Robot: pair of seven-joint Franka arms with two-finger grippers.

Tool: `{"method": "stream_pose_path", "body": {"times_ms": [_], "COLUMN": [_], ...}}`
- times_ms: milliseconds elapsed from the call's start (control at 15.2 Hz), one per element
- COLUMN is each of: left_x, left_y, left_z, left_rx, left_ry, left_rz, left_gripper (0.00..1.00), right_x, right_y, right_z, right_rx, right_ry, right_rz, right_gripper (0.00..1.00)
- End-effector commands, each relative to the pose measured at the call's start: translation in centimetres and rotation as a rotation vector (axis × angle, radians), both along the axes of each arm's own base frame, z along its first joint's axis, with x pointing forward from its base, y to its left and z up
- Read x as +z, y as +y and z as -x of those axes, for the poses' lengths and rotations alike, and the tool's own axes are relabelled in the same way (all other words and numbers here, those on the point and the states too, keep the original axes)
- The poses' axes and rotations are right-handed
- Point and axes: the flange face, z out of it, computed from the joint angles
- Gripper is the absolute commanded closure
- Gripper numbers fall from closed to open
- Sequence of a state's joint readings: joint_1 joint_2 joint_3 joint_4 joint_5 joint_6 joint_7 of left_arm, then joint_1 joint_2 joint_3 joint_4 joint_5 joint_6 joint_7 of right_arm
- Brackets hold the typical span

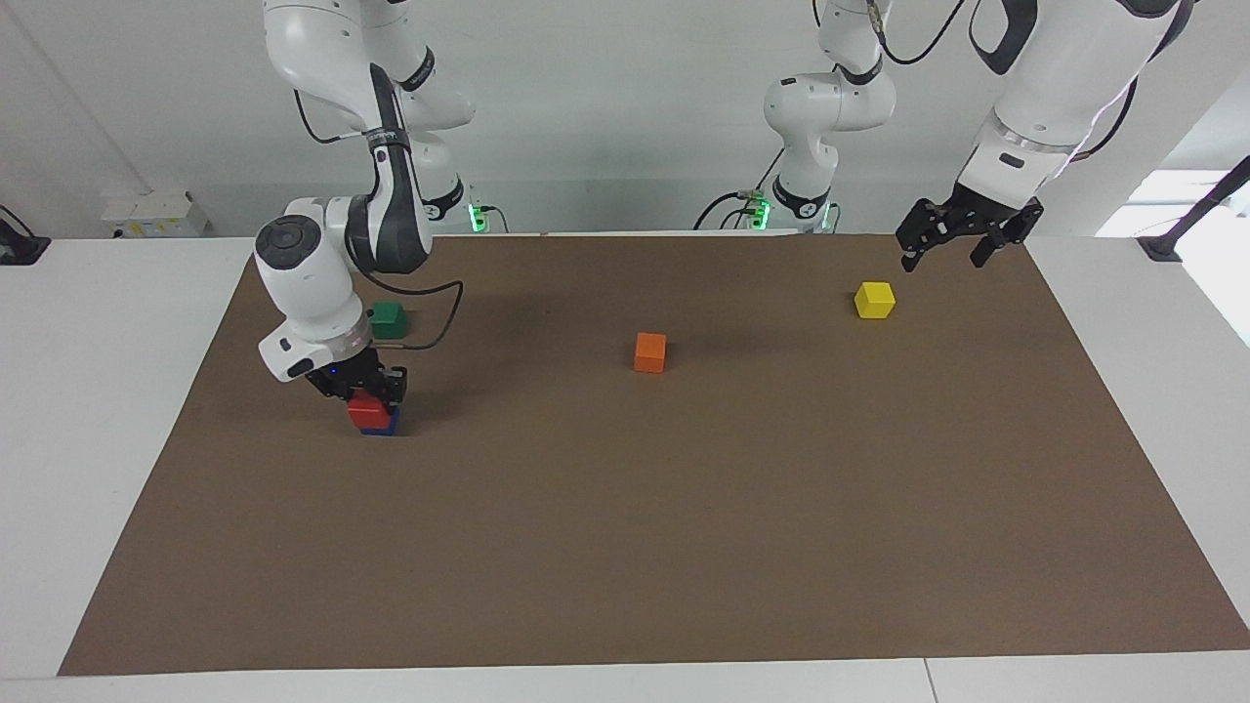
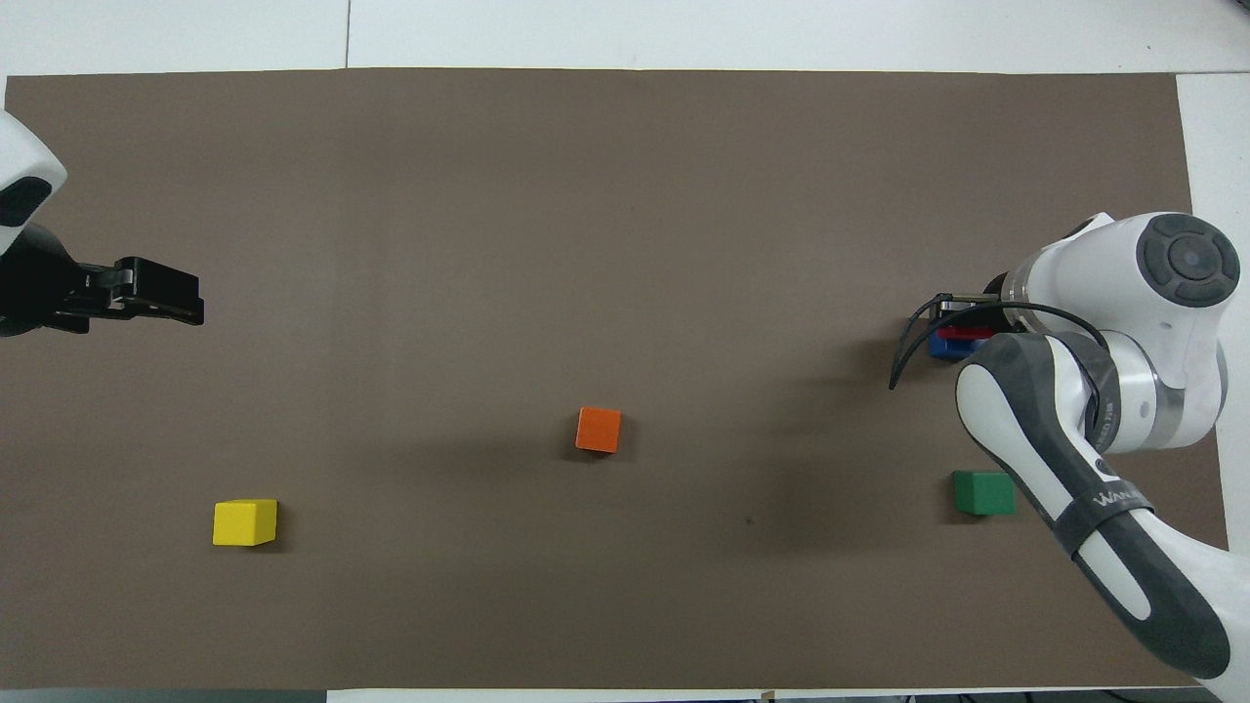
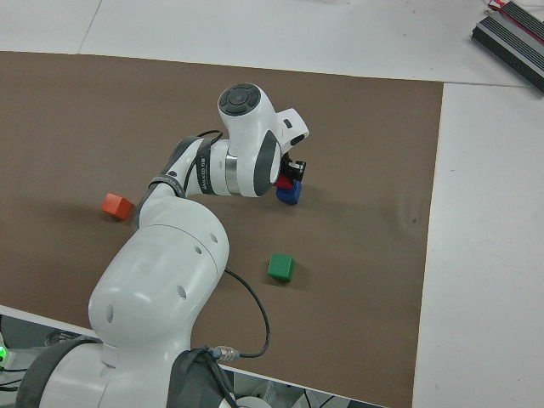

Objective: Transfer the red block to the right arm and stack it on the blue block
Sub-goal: 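Open the right gripper and withdraw it from the stack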

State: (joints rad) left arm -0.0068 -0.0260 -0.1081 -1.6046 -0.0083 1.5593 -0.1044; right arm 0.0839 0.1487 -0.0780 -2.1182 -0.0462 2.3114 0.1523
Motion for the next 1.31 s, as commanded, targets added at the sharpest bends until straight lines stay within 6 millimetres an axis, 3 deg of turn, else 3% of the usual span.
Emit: {"method": "stream_pose_path", "body": {"times_ms": [0, 66, 197, 328, 394, 460, 722, 854, 985, 1247], "left_x": [0.1, 0.1, 0.1, 0.1, 0.1, 0.1, 0.3, 0.4, 0.4, 0.4], "left_y": [0.0, 0.0, 0.1, 0.1, 0.1, 0.2, -0.1, -0.6, -0.7, -0.7], "left_z": [0.5, 0.5, 0.5, 0.7, 0.7, 0.7, 0.8, 0.9, 0.9, 0.9], "left_rx": [-0.008, -0.006, -0.002, -0.002, 0.0, 0.001, -0.014, -0.022, -0.025, -0.022], "left_ry": [-0.009, -0.009, -0.006, 0.001, 0.002, 0.002, -0.003, -0.003, -0.003, -0.006], "left_rz": [0.014, 0.014, 0.013, 0.013, 0.012, 0.012, 0.013, 0.012, 0.012, 0.012], "left_gripper": [0.0, 0.0, 0.0, 0.0, 0.0, 0.0, 0.0, 0.0, 0.0, 0.0], "right_x": [-0.5, -0.5, -0.5, -0.4, -0.4, -0.4, 0.9, 4.0, 8.4, 15.3], "right_y": [-1.0, -1.2, -1.2, -1.0, -1.1, -1.1, -1.1, -1.2, -2.1, -3.4], "right_z": [0.9, 0.9, 0.8, 0.8, 0.8, 0.8, 0.4, 0.0, -0.7, -0.4], "right_rx": [-0.02, -0.04, -0.057, -0.074, -0.078, -0.075, -0.066, -0.008, 0.09, 0.119], "right_ry": [-0.008, -0.009, -0.011, -0.013, -0.013, -0.013, -0.011, 0.0, 0.003, -0.046], "right_rz": [-0.003, -0.022, -0.043, -0.067, -0.071, -0.071, -0.072, -0.072, -0.07, -0.069], "right_gripper": [1.0, 1.0, 0.3, 0.23, 0.05, 0.0, 0.0, 0.0, 0.0, 0.0]}}
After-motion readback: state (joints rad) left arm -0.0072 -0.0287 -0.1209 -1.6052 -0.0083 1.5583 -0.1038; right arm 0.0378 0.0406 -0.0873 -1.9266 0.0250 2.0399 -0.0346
